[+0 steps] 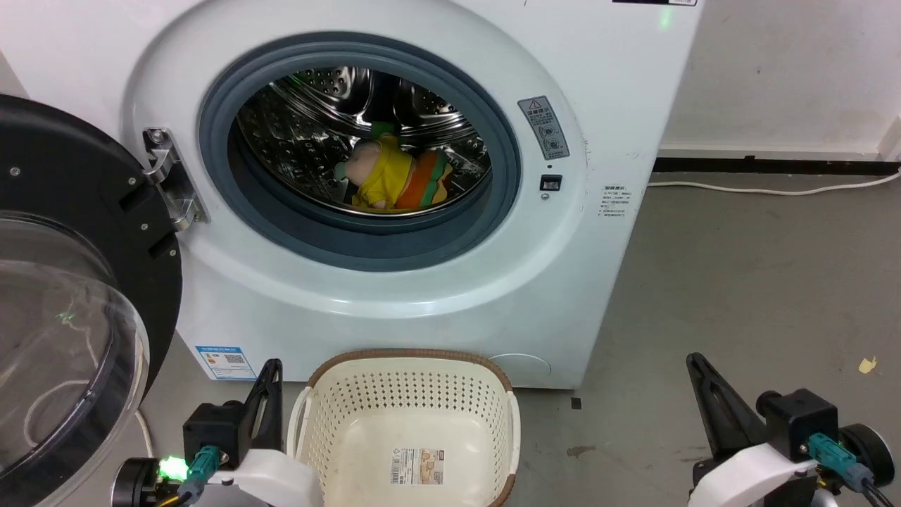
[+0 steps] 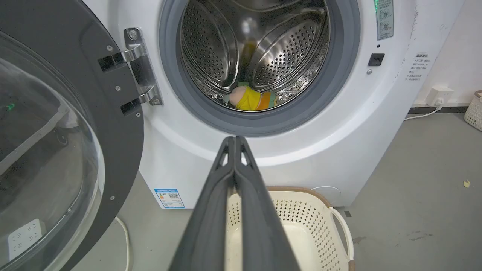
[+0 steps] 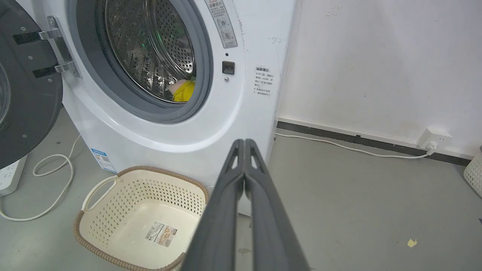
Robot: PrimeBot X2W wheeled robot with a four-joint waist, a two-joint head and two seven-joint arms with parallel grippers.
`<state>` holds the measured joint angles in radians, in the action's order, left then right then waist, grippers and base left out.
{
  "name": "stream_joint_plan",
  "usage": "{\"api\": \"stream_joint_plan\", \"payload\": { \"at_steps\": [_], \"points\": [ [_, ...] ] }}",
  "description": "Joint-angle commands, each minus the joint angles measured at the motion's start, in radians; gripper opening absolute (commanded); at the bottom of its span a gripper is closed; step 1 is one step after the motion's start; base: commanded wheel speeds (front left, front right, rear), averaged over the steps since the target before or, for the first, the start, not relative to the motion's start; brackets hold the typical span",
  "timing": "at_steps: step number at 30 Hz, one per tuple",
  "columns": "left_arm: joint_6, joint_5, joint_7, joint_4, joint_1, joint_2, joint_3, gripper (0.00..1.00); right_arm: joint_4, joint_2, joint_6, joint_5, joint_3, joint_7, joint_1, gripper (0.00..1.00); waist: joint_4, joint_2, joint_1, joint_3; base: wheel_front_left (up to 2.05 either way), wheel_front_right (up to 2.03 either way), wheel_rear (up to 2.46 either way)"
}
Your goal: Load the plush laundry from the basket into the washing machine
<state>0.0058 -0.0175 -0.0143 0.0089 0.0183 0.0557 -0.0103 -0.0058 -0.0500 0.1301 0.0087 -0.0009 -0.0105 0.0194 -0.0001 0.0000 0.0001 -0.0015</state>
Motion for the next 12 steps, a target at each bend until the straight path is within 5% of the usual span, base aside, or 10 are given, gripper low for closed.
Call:
{"api": "stream_joint_plan", "payload": {
  "at_steps": [1, 12],
  "points": [
    [-0.005, 0.011, 0.007, -0.006, -0.017, -0.002, 0.006, 0.0, 0.005, 0.0, 0.001, -0.006, 0.0, 0.004, -0.016, 0.0, 0.0, 0.0, -0.0001, 0.0, 0.0, 0.0, 0.0],
    [-0.006, 0.018, 0.014, -0.009, -0.018, -0.005, 0.01, 0.0, 0.006, 0.0, 0.001, -0.009, 0.001, 0.01, -0.019, 0.0, 0.0, 0.0, -0.0001, 0.001, 0.0, 0.0, 0.0]
  ]
}}
